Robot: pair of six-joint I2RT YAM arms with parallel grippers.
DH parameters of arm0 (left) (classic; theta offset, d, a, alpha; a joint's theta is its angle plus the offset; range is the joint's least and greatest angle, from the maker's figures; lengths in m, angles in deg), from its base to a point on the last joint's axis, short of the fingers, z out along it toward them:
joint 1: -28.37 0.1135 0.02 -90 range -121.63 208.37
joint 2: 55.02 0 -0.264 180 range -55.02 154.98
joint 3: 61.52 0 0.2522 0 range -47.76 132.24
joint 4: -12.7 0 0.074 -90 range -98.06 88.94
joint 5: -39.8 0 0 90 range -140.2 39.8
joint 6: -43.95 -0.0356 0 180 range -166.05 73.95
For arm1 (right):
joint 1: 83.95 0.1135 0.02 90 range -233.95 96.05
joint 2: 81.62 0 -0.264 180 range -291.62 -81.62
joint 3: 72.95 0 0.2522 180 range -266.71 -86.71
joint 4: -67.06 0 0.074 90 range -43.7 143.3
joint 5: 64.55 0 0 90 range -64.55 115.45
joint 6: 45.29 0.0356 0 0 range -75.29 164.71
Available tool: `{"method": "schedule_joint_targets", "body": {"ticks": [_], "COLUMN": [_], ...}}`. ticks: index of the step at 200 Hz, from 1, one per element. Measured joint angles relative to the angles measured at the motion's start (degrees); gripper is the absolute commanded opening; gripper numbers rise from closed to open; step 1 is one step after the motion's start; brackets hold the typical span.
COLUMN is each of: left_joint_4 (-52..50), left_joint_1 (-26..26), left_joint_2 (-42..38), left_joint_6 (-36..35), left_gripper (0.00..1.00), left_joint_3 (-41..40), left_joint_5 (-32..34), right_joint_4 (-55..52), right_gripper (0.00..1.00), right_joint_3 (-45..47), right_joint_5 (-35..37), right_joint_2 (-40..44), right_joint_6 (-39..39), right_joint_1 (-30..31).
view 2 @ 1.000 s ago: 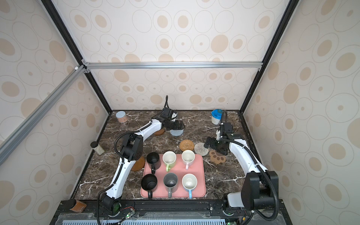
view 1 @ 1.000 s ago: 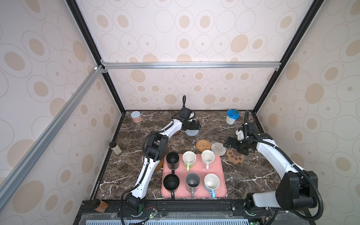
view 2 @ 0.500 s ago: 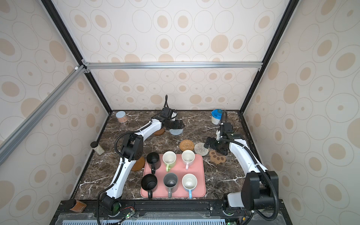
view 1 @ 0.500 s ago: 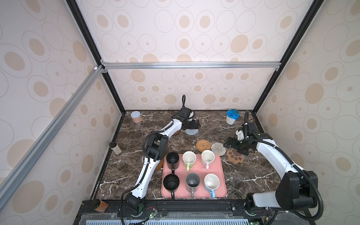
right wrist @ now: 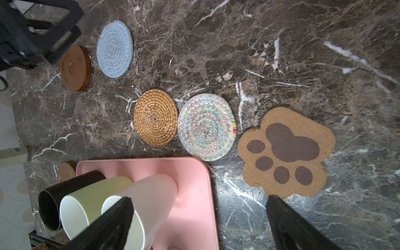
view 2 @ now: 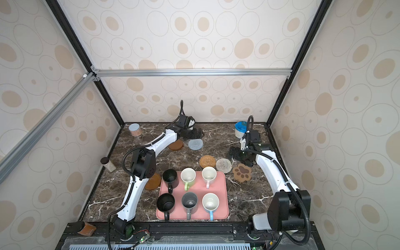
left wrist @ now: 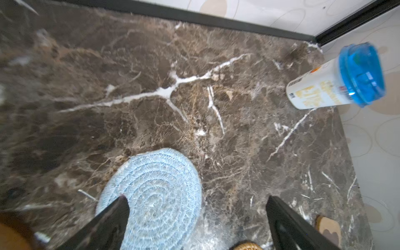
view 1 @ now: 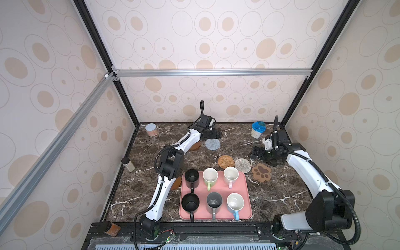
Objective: Place cups on coasters
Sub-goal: Move the coaster to the top-center of the table.
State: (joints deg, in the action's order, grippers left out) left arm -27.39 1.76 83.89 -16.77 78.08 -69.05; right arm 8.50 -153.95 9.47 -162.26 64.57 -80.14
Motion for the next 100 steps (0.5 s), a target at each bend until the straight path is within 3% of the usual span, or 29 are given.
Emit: {"method": "schedule_joint_targets", "body": {"ticks": [62,100], "left_joint_4": [4.3,23.0], "left_joint_1": [0.6,3.6], "left_joint_2": [-19.6,-35.8], "left_joint_6": [-3.1,-0.2], "left_gripper": [1.0,1.0], "left_joint_3": [-14.0,-44.4], "left_joint_5": [9.6,5.2], "right_joint_4": [-0.1,-0.1], "right_gripper": [1.0,1.0], "right_joint_3": [-6.2,-12.6], "right_joint_5": [-3.8,-7.5], "right_joint_2": [-7.5,-15.3], "right_joint_6": [-0.9,-1.5], "right_joint_1": [2.3,5.7]}}
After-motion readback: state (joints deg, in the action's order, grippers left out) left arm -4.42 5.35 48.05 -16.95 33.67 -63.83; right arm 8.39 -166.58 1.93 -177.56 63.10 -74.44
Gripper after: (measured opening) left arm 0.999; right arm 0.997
